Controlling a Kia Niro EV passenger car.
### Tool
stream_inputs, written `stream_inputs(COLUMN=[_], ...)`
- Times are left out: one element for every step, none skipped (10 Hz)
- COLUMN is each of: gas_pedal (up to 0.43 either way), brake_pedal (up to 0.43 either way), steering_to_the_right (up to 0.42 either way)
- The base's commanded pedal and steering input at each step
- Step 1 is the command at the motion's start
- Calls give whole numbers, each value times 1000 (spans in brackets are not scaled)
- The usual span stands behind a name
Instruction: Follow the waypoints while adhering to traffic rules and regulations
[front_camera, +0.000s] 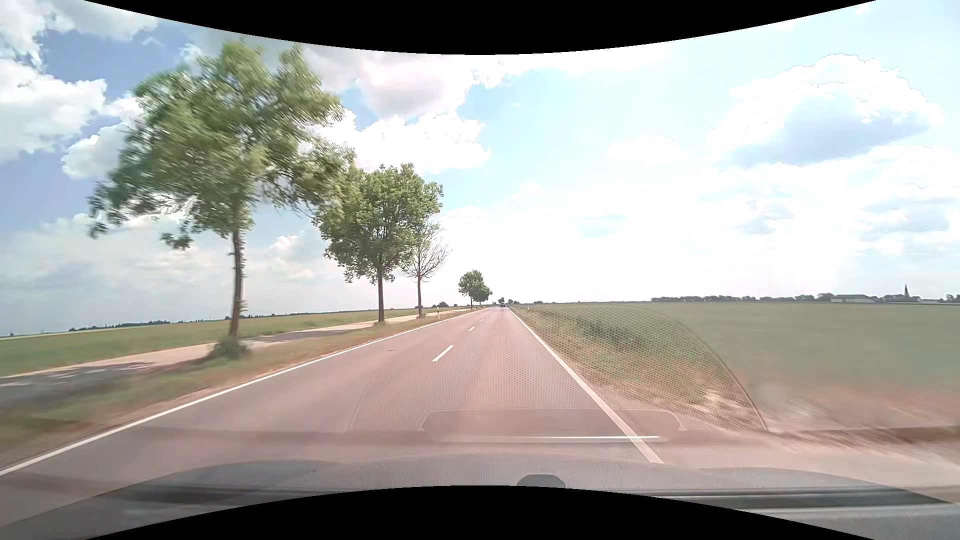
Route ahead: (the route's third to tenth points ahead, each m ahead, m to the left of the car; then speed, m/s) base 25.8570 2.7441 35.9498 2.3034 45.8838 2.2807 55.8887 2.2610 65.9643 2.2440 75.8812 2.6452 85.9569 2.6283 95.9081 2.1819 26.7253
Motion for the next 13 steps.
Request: stream_inputs(gas_pedal=[248,248,248,248,248,248,248,248,248,248,248,248,248], brake_pedal=[0,0,0,0,0,0,0,0,0,0,0,0,0], steering_to_the_right=[-4,-4,-4,-3,-3,0,1,1,1,1,1,1,1])
